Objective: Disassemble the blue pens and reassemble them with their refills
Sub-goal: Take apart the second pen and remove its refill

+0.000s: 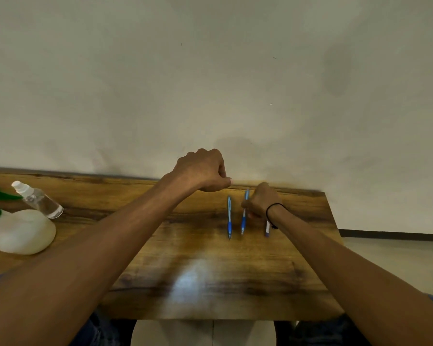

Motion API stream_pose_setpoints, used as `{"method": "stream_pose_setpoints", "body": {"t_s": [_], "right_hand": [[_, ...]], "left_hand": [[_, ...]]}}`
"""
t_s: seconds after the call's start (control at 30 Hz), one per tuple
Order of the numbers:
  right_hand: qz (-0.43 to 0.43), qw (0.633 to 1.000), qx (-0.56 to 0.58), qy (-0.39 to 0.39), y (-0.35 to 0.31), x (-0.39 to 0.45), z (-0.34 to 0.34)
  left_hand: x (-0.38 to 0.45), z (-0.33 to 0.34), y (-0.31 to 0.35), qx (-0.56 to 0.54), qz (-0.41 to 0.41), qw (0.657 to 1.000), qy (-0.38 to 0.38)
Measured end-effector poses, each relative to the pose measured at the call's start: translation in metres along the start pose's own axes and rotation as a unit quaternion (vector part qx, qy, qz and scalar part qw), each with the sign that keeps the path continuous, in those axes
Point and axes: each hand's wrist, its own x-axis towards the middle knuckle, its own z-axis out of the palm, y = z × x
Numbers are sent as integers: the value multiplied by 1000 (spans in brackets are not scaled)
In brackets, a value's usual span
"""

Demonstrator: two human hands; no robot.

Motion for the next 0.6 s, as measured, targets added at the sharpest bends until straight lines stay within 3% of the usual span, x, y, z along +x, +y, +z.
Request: {"method": "stream_pose_setpoints", "body": {"t_s": [0.17, 0.37, 0.47, 0.6], "right_hand": [[-104, 991, 55, 62, -34, -35, -33], [-167, 975, 108, 99, -49, -63, -46], [-189, 969, 120, 108, -51, -66, -53], [-212, 965, 144, 60, -50, -62, -72]], "left_hand": [[-2, -2, 6, -108, -8, 994, -25], [-4, -9, 4, -290, -14, 957, 9], [-4, -6, 4, -285, 4, 958, 28], [0, -3, 3, -178, 41, 979, 90]]}}
